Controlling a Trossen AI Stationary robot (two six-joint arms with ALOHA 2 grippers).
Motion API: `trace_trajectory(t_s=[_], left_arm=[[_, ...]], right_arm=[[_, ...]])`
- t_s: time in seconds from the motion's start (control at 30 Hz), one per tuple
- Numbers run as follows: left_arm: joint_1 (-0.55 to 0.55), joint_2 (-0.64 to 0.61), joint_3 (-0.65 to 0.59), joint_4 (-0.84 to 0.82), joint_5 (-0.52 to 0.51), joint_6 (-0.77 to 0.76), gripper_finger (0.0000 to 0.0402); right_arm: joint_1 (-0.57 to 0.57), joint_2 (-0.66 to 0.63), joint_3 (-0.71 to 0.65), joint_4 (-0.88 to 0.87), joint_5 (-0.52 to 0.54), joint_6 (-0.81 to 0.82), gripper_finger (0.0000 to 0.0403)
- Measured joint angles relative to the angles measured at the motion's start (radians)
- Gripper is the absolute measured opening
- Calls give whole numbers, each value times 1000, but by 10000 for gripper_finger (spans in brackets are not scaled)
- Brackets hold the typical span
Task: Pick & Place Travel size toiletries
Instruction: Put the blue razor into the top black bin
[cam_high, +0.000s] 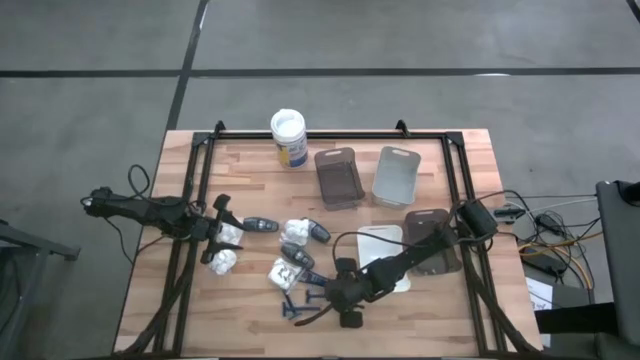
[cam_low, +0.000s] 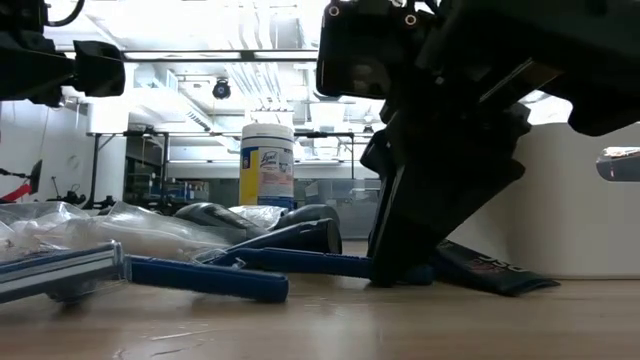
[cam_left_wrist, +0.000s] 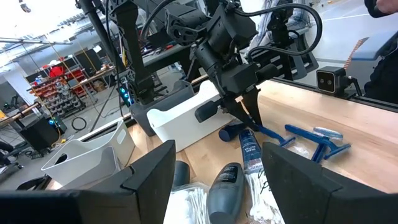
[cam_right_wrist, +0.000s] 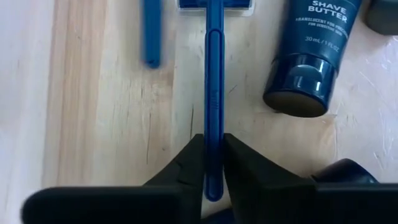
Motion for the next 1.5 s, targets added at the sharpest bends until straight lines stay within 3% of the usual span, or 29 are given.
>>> trace_trajectory(t_s=[0.63, 1.23, 1.5], left_arm=[[0, 0, 0, 0, 0, 0, 243], [0, 5, 0, -8, 0, 0, 243], [0, 6, 0, -8, 0, 0, 243]], right_arm=[[-27, -136, -5, -20, -76, -155, 29], [-89, -406, -74, -108, -96, -238, 29], [-150, -540, -185, -100, -89, -251, 29]])
